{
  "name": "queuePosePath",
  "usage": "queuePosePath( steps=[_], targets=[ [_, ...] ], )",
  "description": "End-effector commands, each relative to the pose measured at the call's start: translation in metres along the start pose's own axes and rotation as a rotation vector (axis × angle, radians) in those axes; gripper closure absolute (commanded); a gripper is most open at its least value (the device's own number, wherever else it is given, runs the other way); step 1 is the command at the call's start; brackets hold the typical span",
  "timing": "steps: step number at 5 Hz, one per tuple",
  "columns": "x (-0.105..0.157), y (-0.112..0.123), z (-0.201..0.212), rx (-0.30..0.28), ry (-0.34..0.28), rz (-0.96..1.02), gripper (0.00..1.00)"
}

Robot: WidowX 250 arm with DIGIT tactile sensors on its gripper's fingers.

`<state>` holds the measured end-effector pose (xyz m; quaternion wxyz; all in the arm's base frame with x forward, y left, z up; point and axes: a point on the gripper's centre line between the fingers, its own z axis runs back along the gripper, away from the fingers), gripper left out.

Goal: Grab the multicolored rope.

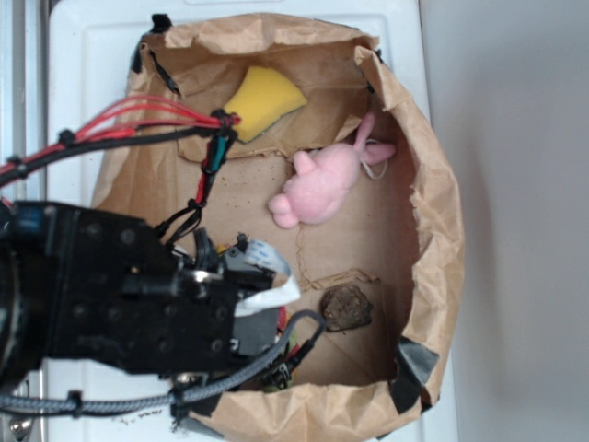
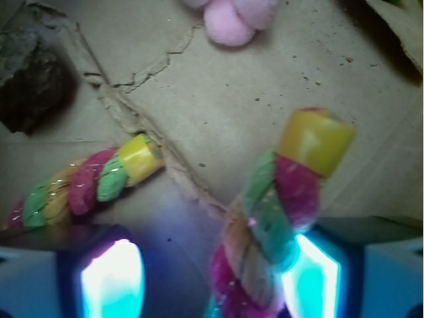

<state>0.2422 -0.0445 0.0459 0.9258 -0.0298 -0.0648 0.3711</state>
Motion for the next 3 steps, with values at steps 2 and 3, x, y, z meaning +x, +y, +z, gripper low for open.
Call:
queuePosePath(
  steps=[2,3],
  targets=[
    [0.014,-0.005,0.019,-0.064,-0.039,-0.026,1.00],
    [0.027,0.001,0.035,-0.096,-0.071,-0.171,1.00]
  ],
)
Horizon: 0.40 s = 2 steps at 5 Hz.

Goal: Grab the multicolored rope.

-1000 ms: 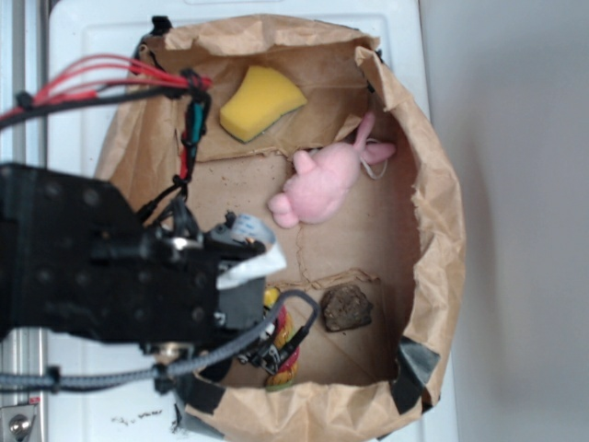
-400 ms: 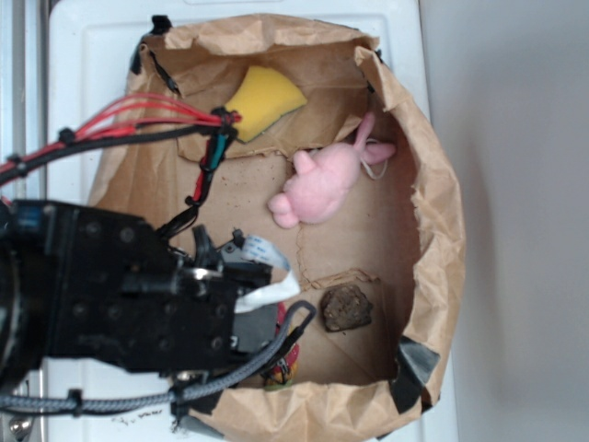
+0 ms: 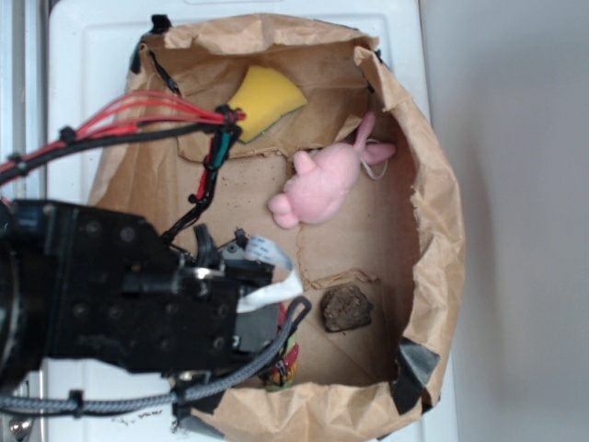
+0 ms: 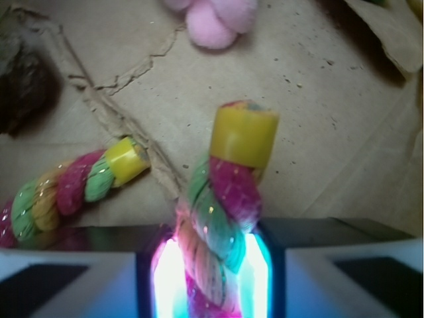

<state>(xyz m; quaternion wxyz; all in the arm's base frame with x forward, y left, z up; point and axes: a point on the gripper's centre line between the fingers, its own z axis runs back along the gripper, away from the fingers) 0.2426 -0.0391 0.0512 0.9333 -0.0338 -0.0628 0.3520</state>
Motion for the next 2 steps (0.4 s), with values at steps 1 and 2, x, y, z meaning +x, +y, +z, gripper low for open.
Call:
queuePosePath(
  steps=[1,2],
  targets=[
    [0.043,0.006,0.053,-0.164,-0.116,-0.346,1.00],
    [0.054,0.003,0.073,-0.182,-0.133,-0.470,1.00]
  ],
)
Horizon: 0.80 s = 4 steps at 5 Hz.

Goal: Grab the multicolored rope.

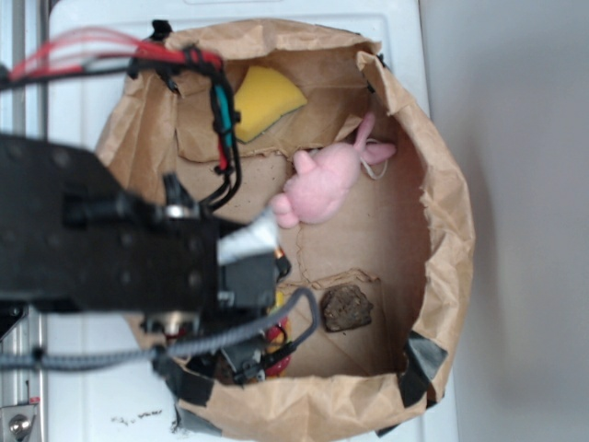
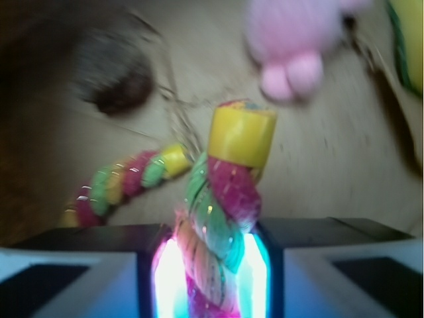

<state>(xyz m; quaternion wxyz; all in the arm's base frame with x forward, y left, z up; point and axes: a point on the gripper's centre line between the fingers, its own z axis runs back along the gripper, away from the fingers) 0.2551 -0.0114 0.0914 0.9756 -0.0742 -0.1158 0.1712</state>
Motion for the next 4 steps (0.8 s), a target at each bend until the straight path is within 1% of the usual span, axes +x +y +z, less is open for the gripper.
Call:
queuePosePath(
  steps=[1,2,3,4],
  targets=[
    [0.042,-0.001,0.066,-0.027,-0.034,-0.159,1.00],
    [0.048,-0.004,0.090,0.087,0.016,-0.220,1.00],
    [0.051,-0.007,0.111,0.185,0.021,-0.247,1.00],
    [0.050,-0.007,0.121,0.230,0.035,-0.265,1.00]
  ],
)
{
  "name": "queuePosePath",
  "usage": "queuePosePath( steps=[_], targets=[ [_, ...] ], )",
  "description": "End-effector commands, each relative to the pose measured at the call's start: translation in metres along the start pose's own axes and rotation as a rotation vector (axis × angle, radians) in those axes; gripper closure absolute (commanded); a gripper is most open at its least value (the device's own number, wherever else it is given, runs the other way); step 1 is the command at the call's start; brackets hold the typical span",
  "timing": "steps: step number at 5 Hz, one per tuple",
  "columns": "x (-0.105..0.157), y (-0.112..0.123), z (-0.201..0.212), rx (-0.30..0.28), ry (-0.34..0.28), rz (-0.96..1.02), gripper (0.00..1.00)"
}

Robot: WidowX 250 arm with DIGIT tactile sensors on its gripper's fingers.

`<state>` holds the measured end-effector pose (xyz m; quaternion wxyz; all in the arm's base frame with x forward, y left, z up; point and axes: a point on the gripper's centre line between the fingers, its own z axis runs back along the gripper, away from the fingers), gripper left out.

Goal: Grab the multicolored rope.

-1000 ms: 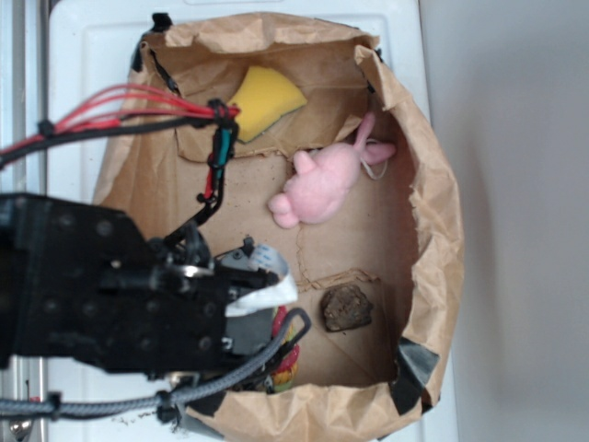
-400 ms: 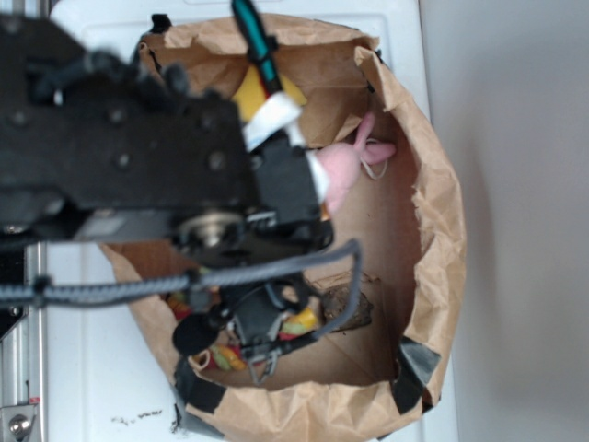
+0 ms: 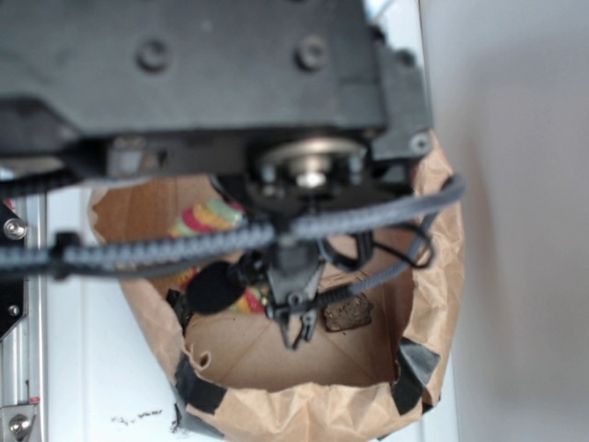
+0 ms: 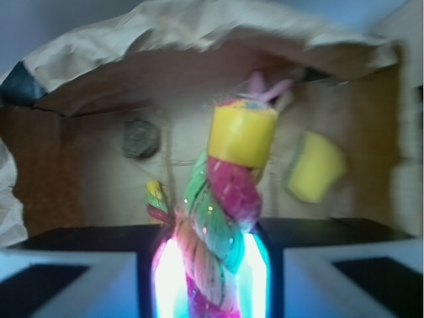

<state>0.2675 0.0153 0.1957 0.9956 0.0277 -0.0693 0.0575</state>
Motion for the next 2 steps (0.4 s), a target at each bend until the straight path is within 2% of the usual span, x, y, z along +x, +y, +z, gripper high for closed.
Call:
queuePosePath(
  steps=[1,2],
  targets=[
    [0.007,-0.003,0.010,0.004,-0.068,-0.035,1.00],
    [0.010,-0.006,-0.001,-0.006,-0.100,-0.041,1.00]
  ],
)
